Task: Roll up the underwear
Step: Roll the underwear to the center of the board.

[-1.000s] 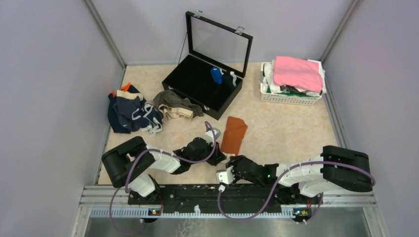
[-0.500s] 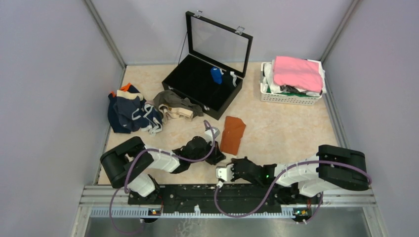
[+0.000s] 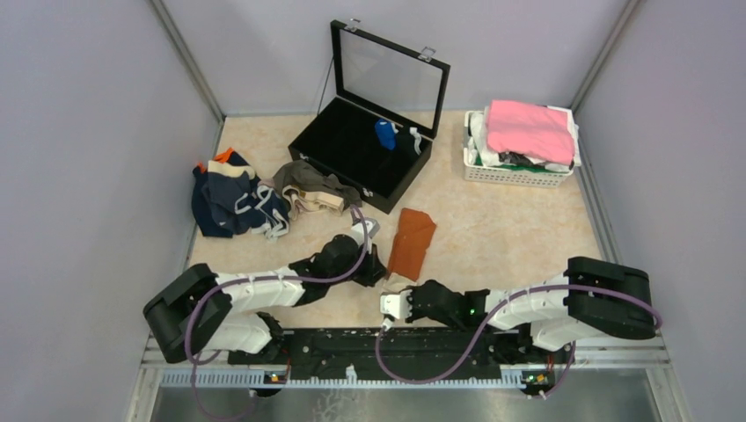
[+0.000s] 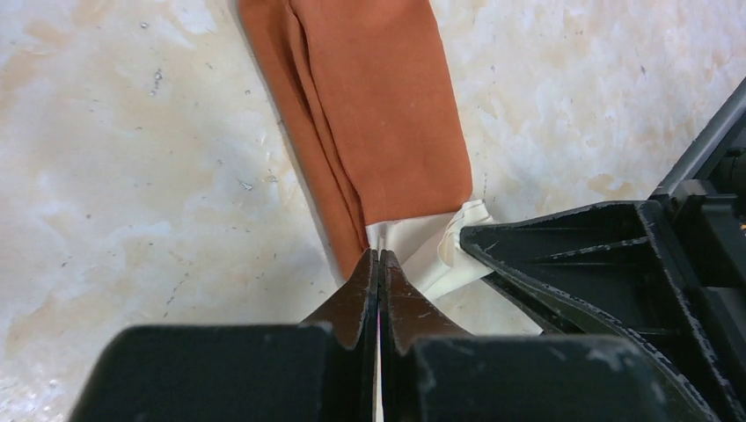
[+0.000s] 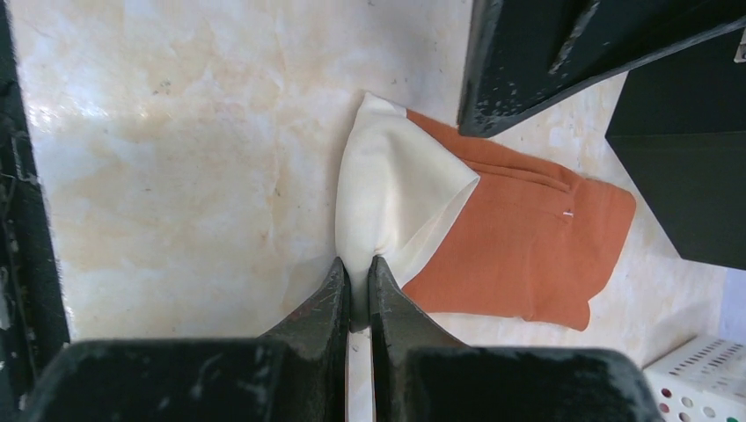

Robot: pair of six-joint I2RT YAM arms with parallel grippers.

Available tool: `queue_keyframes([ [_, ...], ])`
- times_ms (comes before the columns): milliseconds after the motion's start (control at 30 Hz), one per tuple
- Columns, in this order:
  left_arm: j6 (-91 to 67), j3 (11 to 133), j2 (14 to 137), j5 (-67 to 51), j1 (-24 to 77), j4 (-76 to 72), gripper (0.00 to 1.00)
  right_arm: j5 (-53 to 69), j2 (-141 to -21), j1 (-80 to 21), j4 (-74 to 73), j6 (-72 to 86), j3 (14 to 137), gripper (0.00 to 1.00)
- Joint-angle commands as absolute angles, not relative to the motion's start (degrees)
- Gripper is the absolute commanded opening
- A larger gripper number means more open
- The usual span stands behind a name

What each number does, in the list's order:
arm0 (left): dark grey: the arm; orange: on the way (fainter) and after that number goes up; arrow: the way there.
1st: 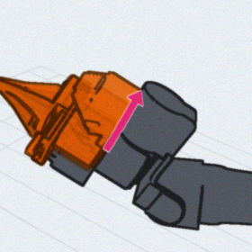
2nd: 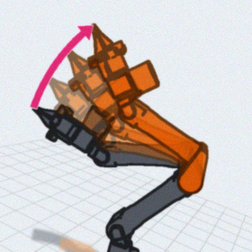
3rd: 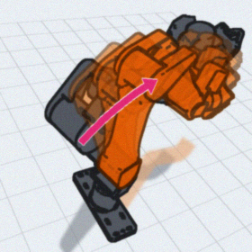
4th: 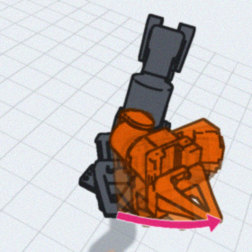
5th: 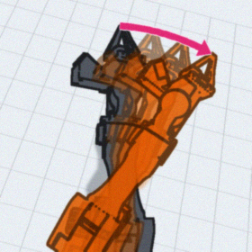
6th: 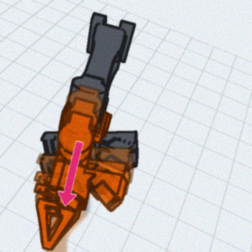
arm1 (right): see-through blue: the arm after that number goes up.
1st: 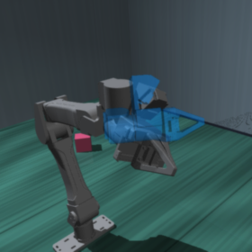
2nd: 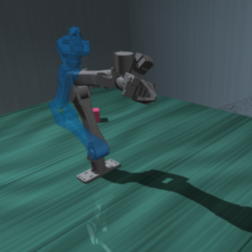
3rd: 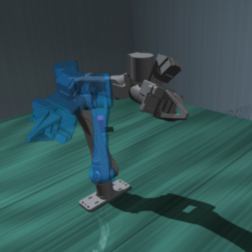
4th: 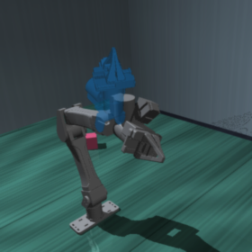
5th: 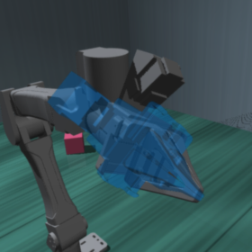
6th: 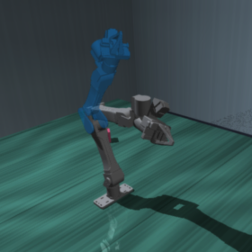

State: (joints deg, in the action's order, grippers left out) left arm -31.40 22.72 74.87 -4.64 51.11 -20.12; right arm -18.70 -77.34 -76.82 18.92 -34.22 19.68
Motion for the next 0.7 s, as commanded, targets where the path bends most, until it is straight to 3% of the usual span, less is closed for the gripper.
queue_keyframes([
  [0,-30.45,23.15,69.28,-3.38,50.66,-16.9,0.0,-15.55,-77.89,-78.14,23.68,-31.45,21.58,0.0],
  [400,-29.21,16.97,51.02,-13.58,50.68,-14.59,0.0,-11.5,-82.1,-79.72,30.68,-31.1,22.89,0.0],
  [667,-28.01,12.87,52.94,-24.08,50.71,-20.02,0.0,-9.21,-81.35,-79.61,33.15,-28.89,21.68,0.0],
])
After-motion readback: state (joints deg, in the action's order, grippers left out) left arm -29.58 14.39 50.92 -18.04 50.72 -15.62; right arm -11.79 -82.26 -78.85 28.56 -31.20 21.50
